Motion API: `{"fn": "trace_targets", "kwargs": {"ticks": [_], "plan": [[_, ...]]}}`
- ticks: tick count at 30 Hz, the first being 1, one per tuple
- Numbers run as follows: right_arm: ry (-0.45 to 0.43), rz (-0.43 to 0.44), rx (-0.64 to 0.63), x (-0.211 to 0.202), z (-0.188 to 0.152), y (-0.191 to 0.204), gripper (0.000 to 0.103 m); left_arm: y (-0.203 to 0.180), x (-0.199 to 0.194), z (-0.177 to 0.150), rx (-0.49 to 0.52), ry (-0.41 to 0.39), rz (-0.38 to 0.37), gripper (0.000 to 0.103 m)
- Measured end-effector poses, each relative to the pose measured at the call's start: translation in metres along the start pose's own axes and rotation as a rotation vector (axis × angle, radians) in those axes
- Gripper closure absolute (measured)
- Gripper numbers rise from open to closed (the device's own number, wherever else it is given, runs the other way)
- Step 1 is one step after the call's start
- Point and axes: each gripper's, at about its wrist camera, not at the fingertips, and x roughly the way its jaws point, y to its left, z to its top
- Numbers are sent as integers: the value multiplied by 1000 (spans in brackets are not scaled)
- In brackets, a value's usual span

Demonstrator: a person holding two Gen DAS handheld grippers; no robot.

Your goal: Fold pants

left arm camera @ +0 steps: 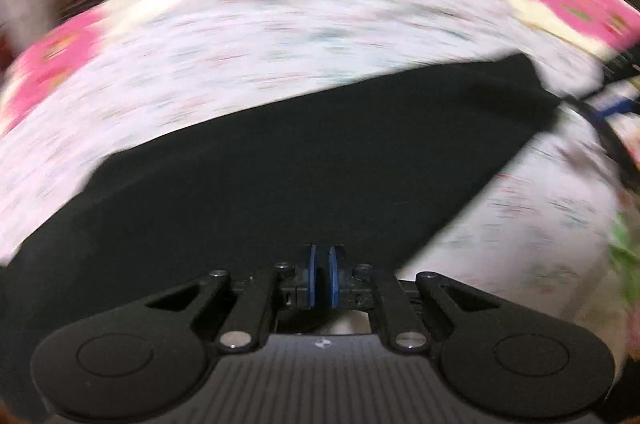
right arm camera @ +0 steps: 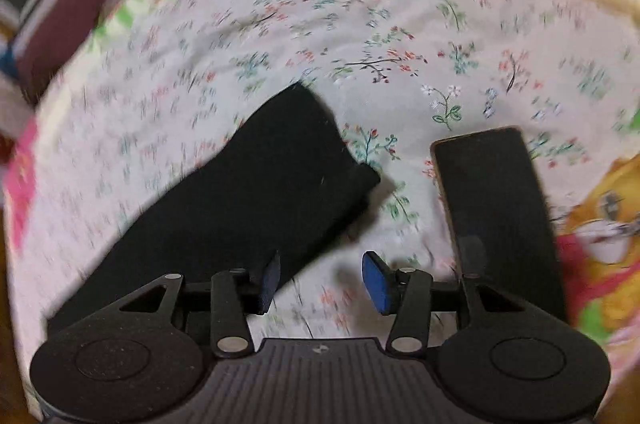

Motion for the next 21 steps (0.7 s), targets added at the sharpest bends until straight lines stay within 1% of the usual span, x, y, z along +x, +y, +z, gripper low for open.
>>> {"fn": "trace_targets", "kwargs": {"ticks": [1,2,3,4,6,8,10,11,13,15,18,19,21], "plan": [[-13,-10,-105,-4,-6,15,65,16,-5,-6,-42,0,31,84],[-17,2,-207,-8,-13,34,65,35,-11,-15,-84,-2,84,81],[-17,35,-290,-9,-20,57,65,52,-18,-23,-119,-3,134,81],[-8,97,-353,-7,-28,83,65,72,-25,-33,-164,0,188,81],[31,200,-414,3,-39,126,65,113,-40,-53,-259,-3,294,81],[66,284,-438,14,-55,172,65,152,-57,-73,-341,-23,384,80],[93,357,-465,20,-72,213,65,188,-64,-88,-393,-25,452,77],[103,376,-485,23,-82,233,65,208,-66,-96,-425,-23,473,75],[129,404,-537,28,-104,271,65,239,-65,-108,-505,-15,487,75],[151,419,-590,33,-123,307,65,264,-63,-118,-580,-11,467,74],[194,452,-653,42,-147,350,65,275,-55,-120,-619,-25,441,69],[209,470,-672,41,-153,361,66,276,-52,-120,-634,-20,431,69],[212,493,-715,38,-158,376,66,275,-44,-119,-668,-11,420,64]]}}
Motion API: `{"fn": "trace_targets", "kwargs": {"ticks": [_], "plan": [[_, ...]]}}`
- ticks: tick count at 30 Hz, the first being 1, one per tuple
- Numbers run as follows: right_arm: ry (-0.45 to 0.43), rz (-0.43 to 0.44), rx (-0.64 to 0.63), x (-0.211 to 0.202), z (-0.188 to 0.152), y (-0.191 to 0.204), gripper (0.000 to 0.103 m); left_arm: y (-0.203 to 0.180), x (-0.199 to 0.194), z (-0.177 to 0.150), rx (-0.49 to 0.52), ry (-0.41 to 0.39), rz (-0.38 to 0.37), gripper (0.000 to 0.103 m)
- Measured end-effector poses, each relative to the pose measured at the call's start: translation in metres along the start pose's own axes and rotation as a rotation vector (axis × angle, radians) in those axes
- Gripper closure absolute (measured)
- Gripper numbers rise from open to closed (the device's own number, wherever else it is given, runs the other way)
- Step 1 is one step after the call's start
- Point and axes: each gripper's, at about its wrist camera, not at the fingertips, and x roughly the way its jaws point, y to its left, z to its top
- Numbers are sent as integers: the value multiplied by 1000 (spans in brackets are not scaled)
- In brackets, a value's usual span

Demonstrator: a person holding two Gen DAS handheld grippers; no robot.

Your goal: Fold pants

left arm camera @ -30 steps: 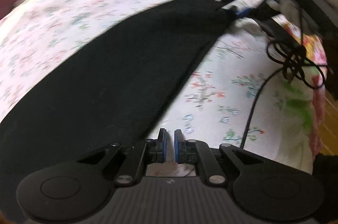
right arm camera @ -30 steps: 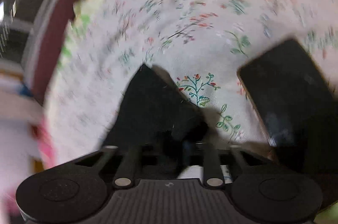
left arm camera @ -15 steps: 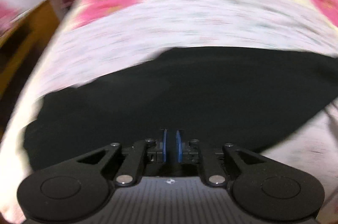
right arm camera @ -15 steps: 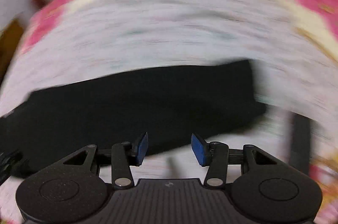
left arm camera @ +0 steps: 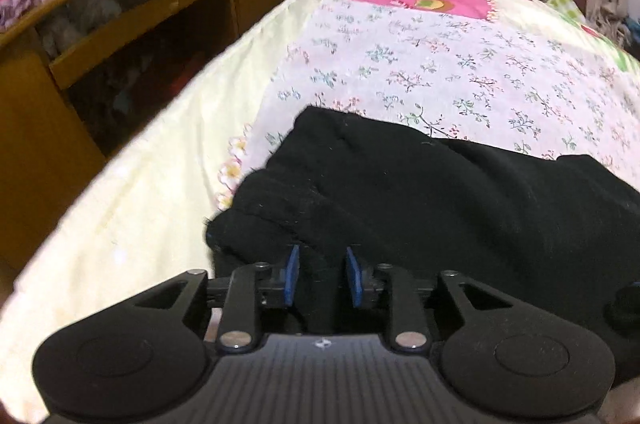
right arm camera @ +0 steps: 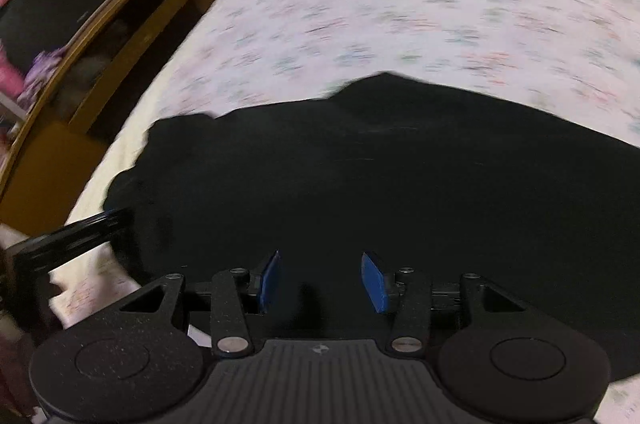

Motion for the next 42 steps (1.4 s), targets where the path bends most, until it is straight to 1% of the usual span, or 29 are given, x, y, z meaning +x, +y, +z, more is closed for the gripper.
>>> {"fn": "trace_targets", "kwargs": {"ticks": [2,4,5,7,10,12,14,16,18,20,21,23,25,26,27,28,30,31,33,35,36,39,42], "plan": [[-3,24,-37,2,6,10,65,-2,0,-1,-28,0,9,63],[14,67,-69,8,12,16,65,2,-6,-3,-75,10,-6,60],[11,72,-96,10,14,19,65,5,-5,-2,-96,19,-15,58],[-8,69,-127,12,16,21,65,5,-2,0,-111,27,-3,56],[16,96,-76,15,19,18,65,8,-11,-5,-131,17,44,56],[25,100,-83,13,16,17,65,13,-13,-7,-141,23,63,52],[24,99,-108,18,15,20,65,13,-9,-7,-130,32,70,52],[34,104,-106,22,16,21,65,14,-6,-6,-146,29,73,52],[42,116,-105,27,15,24,65,11,0,-3,-163,33,52,47],[47,123,-124,30,14,28,65,7,8,1,-151,48,68,46],[50,124,-128,31,14,29,65,8,11,2,-162,57,72,46],[53,136,-125,31,14,30,65,14,14,3,-217,65,65,46],[55,140,-128,32,13,31,65,19,18,5,-267,65,56,48],[56,141,-129,33,13,31,65,20,19,5,-275,58,48,54],[57,144,-128,34,12,32,65,21,18,5,-274,48,34,63],[59,152,-129,36,13,33,65,22,18,5,-273,43,24,65],[52,161,-147,39,13,37,65,31,13,1,-300,33,-8,77],[49,166,-158,41,14,40,65,36,11,0,-314,29,-17,79],[50,185,-174,46,14,46,64,47,2,-3,-335,8,-42,80],[57,206,-192,50,15,53,65,54,-7,-4,-333,-12,-57,81],[61,219,-210,52,14,59,64,56,-13,-5,-326,-25,-58,81],[55,250,-271,54,10,75,64,63,-26,-3,-356,-58,-85,81],[63,279,-323,57,5,90,65,68,-32,-5,-365,-61,-92,81]]}}
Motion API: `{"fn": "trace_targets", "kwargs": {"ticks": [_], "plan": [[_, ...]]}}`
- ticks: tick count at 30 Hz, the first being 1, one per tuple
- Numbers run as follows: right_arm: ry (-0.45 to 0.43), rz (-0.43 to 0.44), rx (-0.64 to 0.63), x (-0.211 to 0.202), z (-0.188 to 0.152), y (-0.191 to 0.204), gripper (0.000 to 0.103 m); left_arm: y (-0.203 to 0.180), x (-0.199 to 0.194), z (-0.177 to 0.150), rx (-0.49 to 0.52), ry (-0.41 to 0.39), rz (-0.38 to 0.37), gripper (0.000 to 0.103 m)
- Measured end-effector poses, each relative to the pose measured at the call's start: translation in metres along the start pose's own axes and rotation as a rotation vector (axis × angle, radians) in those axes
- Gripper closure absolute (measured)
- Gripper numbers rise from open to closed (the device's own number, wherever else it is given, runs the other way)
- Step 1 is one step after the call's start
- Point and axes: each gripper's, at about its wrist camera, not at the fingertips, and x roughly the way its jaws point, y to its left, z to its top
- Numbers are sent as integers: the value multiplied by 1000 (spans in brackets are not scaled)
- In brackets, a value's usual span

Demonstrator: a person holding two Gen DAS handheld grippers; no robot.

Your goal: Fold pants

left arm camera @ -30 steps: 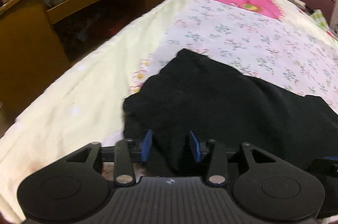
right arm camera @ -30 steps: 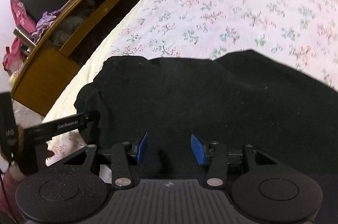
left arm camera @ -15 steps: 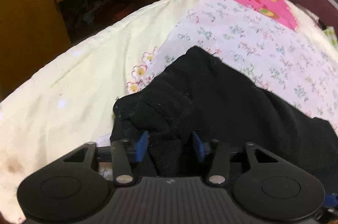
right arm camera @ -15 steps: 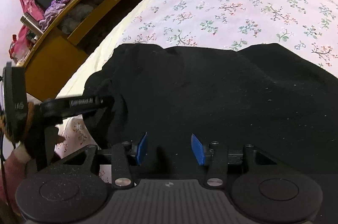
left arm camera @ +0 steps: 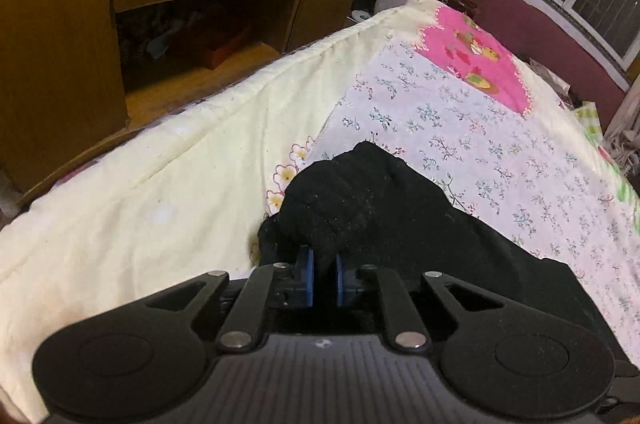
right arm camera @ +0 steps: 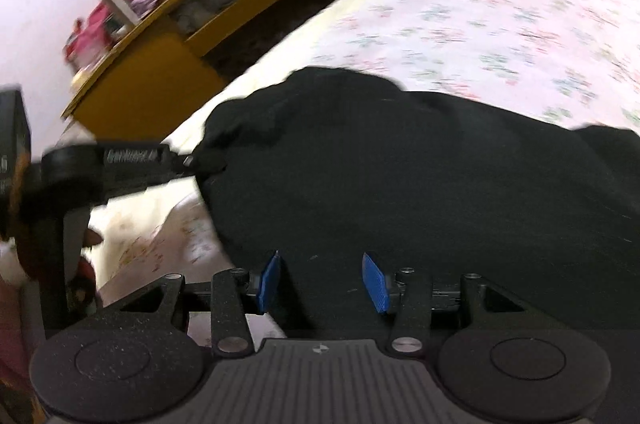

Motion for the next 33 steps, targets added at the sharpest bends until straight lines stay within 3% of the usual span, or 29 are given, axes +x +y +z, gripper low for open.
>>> {"fn": "trace_targets", "kwargs": {"ticks": [6,10,12,14,17,20,22,24,26,30,33], "plan": [[22,53,6,6,0,4,65,26,-3,-11,-40,24,53,81],[23,54,21,4,-3,2,65,22,11,-15,35,50,94,81],[6,44,53,-9,-1,-8,65,25,15,-22,26,81,103,82],[-28,16,89,-27,3,-24,65,19,8,-22,63,62,104,82],[-118,-96,130,-60,20,-64,65,-5,-7,-14,192,-2,149,83],[-163,-188,206,-82,43,-118,64,-2,-10,-7,167,-4,179,83],[-166,-191,248,-86,56,-149,64,-7,-17,0,163,-49,185,83],[-160,-168,308,-85,66,-177,64,-24,-19,8,174,-98,122,83],[-133,-150,348,-74,73,-193,65,-53,-10,16,250,-109,20,83],[-38,-113,420,-56,74,-214,65,-114,29,19,409,-47,-173,83],[33,-32,443,-52,67,-212,65,-151,60,8,518,10,-241,83]]}}
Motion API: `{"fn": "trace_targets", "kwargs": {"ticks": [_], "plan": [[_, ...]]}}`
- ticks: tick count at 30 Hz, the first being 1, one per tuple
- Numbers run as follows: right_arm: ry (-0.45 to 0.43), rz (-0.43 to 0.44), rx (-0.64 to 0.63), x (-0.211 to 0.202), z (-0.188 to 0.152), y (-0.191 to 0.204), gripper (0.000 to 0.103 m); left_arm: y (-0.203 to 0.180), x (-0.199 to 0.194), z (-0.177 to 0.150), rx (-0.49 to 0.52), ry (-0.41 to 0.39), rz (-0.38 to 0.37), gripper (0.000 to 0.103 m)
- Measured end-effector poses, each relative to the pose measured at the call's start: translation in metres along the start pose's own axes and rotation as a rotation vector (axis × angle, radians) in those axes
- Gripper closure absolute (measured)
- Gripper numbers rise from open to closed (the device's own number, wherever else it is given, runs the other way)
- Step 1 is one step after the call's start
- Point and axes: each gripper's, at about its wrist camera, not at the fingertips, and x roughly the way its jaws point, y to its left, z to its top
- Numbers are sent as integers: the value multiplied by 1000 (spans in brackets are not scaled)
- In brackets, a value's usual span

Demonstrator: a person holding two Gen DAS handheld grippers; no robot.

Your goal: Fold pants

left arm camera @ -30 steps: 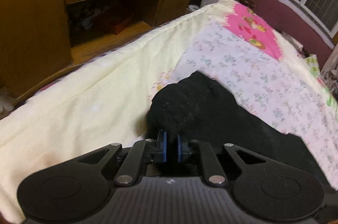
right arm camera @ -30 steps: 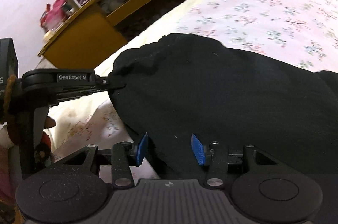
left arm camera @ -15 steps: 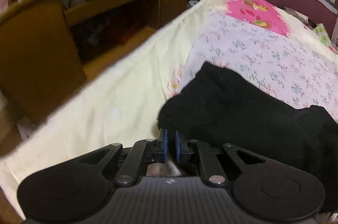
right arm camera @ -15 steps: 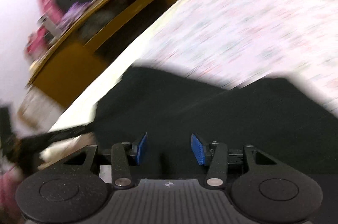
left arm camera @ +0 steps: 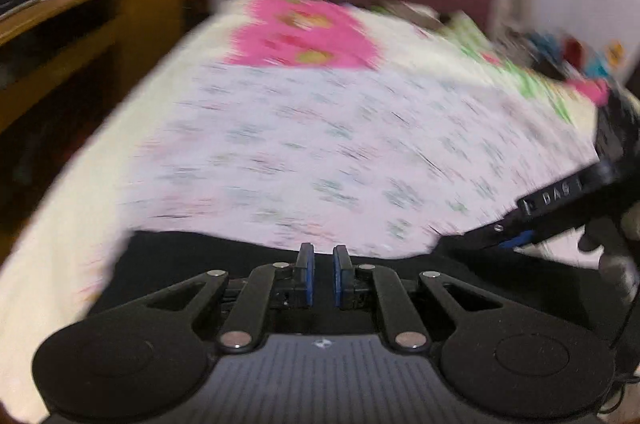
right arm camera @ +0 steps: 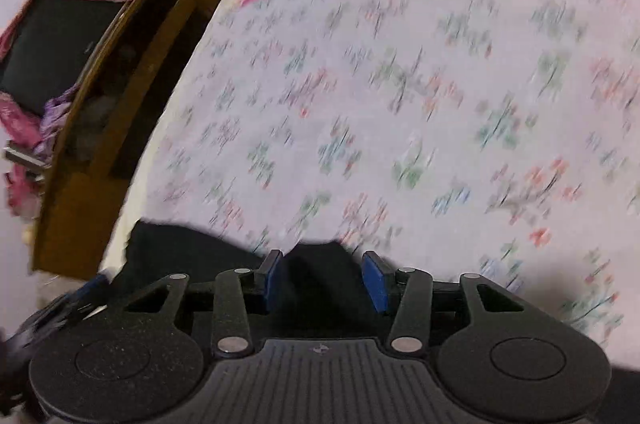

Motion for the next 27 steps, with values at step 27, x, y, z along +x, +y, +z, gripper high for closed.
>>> {"fn": "trace_targets", "kwargs": {"ticks": [27], "plan": [[-195,523,474,2,21,-42,62,-20,45,-37,34,144,37,78]]}}
